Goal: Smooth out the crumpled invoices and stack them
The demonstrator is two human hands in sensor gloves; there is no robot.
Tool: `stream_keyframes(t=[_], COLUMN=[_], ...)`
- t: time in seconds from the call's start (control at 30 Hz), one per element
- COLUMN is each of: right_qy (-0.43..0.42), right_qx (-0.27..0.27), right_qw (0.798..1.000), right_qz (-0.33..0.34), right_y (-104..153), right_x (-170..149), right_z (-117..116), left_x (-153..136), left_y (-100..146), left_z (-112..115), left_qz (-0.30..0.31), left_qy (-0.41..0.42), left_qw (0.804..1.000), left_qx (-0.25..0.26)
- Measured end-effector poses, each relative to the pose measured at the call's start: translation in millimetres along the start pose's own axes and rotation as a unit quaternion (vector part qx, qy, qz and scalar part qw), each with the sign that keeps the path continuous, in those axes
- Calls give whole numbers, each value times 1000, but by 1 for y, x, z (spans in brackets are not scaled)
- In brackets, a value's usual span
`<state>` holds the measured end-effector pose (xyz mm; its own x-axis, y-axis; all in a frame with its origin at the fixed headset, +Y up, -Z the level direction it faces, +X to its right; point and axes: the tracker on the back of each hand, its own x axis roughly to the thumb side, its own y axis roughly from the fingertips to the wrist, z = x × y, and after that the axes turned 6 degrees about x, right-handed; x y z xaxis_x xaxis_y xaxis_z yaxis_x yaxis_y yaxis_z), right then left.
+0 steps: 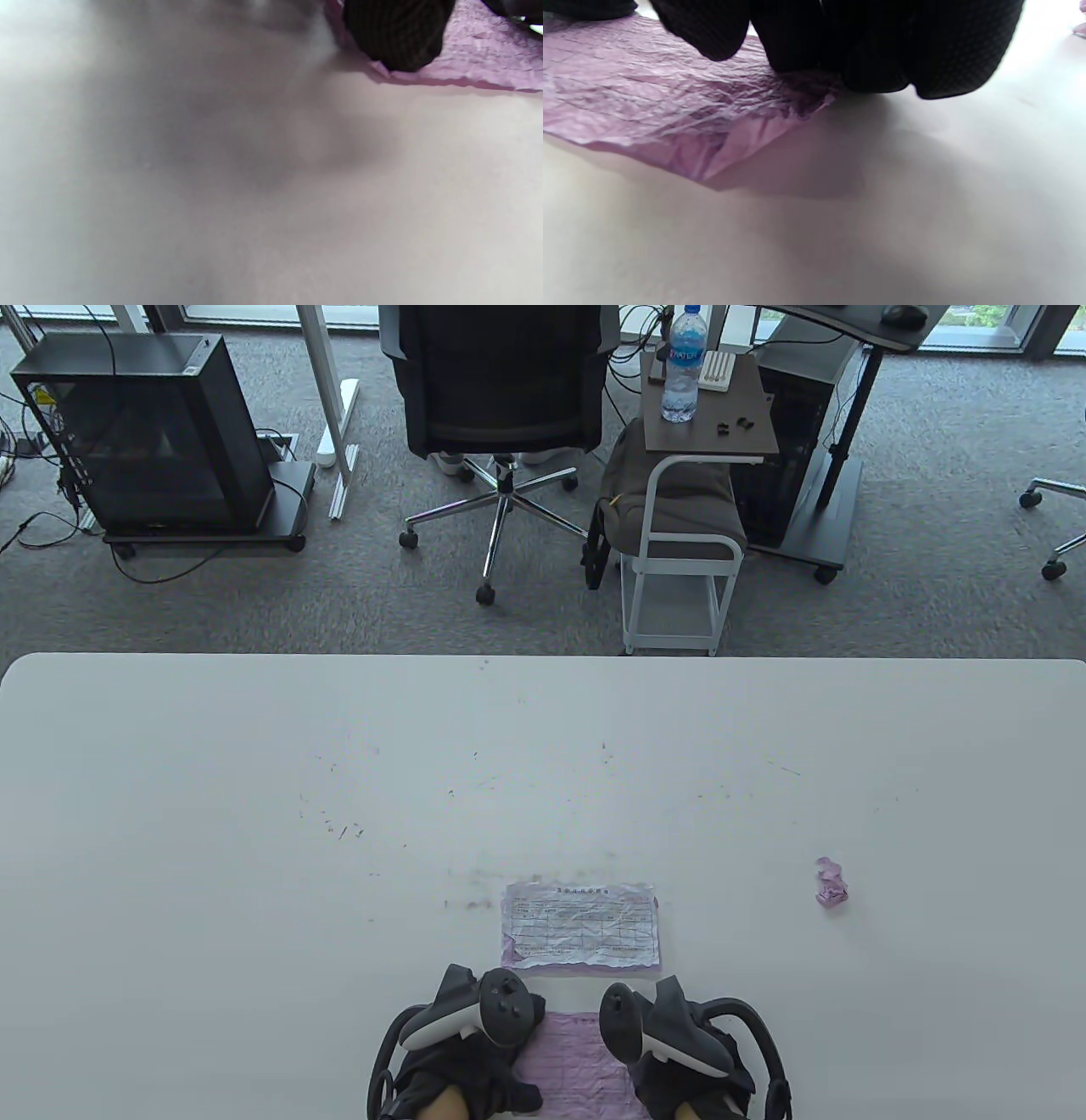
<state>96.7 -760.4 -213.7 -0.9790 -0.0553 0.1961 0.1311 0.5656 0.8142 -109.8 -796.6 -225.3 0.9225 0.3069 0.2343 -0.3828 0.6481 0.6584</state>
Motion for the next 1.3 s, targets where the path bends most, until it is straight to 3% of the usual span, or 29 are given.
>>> stream_keyframes(t=[0.43,0.63,0.8,0.9,0.97,1.07,1.13,1.3], right_qy=[-97,-159,-134,-64,-16,41,22,-24], right_qx=[9,-27,-31,-2,24,69,55,130], right_qw=[995,987,977,953,948,951,953,971], right_qz=[5,15,163,296,318,297,298,198], right_y=[-2,11,15,17,17,14,12,5], right_x=[-27,-45,-10,29,48,59,55,26], right_z=[3,10,12,5,-2,-11,-8,-5], left_x=[-1,-1,-2,-2,-2,-2,-2,-1], left_y=[0,0,0,0,0,0,0,0], left_z=[0,-1,0,0,0,0,-1,-1], left_qz=[3,2,3,3,3,2,0,1], left_qy=[4,5,5,6,6,5,4,5], left_qw=[1000,1000,1000,1000,1000,1000,1000,1000], left_qx=[0,-2,-1,-1,-1,-1,-2,-3])
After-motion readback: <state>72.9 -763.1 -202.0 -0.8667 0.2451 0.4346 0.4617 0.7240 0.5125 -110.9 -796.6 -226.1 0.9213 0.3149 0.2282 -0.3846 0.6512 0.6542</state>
